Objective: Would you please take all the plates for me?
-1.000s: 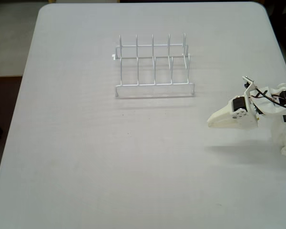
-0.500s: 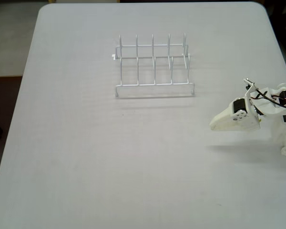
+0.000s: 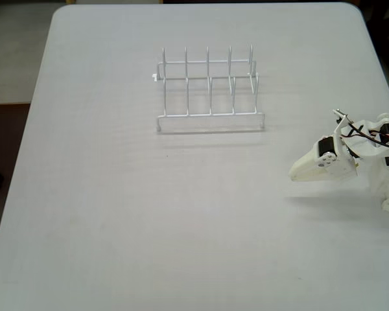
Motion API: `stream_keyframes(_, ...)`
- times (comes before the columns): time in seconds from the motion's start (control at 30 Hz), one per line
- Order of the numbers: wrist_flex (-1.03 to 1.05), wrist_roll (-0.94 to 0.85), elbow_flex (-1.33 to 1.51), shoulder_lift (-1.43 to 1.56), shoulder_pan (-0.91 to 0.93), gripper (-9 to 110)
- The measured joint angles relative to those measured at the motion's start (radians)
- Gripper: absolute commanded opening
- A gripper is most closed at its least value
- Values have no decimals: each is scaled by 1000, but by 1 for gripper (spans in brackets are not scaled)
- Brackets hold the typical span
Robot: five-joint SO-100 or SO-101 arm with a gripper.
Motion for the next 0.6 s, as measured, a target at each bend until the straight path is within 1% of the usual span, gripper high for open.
stream_keyframes(0.6, 3, -29, 0, 0, 0, 0)
